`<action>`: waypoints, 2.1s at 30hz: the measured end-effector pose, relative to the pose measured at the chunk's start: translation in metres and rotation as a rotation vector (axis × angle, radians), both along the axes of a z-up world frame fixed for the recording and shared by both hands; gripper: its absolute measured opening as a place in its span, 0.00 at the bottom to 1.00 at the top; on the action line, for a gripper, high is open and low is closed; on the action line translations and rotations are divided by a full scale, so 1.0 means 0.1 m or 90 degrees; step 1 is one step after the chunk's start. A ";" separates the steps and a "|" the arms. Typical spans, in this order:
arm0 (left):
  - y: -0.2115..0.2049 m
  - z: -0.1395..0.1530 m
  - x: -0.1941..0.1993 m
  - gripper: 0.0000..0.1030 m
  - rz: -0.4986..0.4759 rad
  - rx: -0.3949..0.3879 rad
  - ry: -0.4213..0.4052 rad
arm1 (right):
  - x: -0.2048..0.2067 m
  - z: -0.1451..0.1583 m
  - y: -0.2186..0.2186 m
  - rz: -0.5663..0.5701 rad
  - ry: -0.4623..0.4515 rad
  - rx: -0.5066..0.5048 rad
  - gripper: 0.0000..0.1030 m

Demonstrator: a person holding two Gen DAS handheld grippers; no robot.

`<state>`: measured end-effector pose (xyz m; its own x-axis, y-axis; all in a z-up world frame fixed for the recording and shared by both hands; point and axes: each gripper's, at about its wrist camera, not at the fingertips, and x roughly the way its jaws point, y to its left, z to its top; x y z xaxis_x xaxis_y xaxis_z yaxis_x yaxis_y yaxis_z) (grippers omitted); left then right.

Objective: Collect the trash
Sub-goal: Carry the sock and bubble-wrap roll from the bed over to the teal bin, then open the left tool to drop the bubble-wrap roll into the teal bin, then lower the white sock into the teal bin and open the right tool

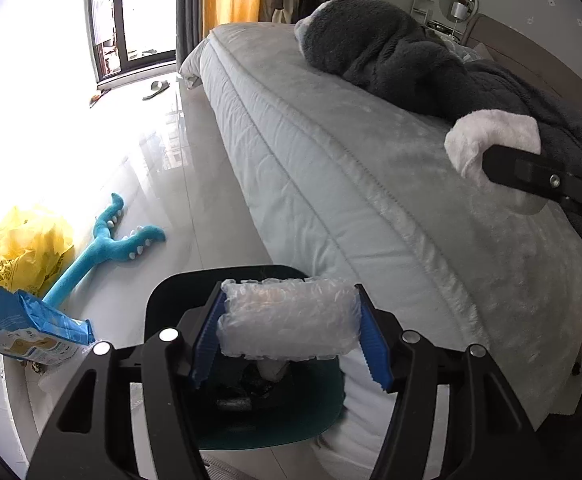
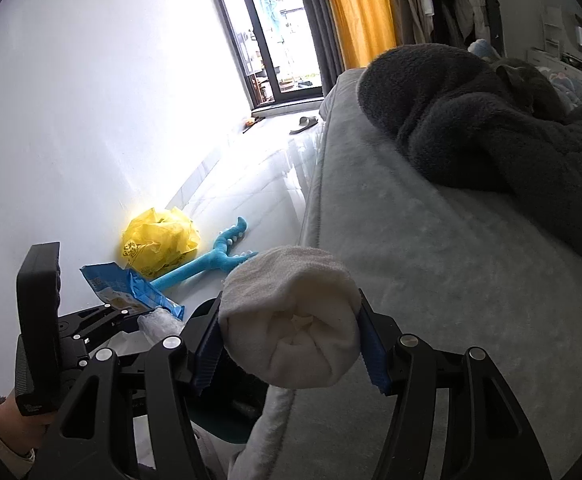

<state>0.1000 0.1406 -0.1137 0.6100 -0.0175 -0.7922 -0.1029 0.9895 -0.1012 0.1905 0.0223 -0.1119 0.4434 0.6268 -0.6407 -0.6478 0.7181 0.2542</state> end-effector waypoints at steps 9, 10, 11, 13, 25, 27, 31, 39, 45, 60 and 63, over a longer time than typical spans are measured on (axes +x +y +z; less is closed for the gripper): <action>0.50 -0.36 -0.13 0.62 0.049 -0.021 0.074 | -0.10 -0.12 0.46 0.037 0.008 -0.014 0.59; 0.53 -0.39 -0.15 0.62 0.051 -0.025 0.081 | -0.10 -0.13 0.50 0.040 0.009 -0.015 0.59; 0.55 -0.41 -0.16 0.62 0.051 -0.028 0.087 | -0.11 -0.15 0.54 0.043 0.011 -0.017 0.59; 0.58 -0.46 -0.17 0.63 0.049 -0.034 0.102 | -0.12 -0.17 0.62 0.048 0.014 -0.019 0.59; 0.85 -0.69 -0.28 0.82 0.070 -0.050 0.183 | -0.17 -0.35 0.96 0.069 0.037 -0.044 0.59; 0.91 -0.69 -0.31 0.85 0.076 -0.047 0.183 | -0.17 -0.41 1.02 0.071 0.046 -0.051 0.59; 1.03 -0.64 -0.39 0.88 0.089 -0.045 0.163 | -0.17 -0.52 1.13 0.074 0.064 -0.065 0.59; 1.22 -0.43 -0.52 0.89 0.110 -0.046 0.098 | -0.20 -0.74 1.33 0.085 0.087 -0.099 0.59; 1.23 -0.23 -0.58 0.89 0.096 -0.032 0.049 | -0.23 -0.93 1.49 0.094 0.103 -0.132 0.59; 1.15 0.41 -0.65 0.89 0.103 -0.001 -0.119 | -0.36 -1.33 1.64 0.123 0.135 -0.227 0.66; 1.12 0.51 -0.67 0.89 0.110 0.003 -0.148 | -0.37 -1.32 1.60 0.122 0.133 -0.235 0.68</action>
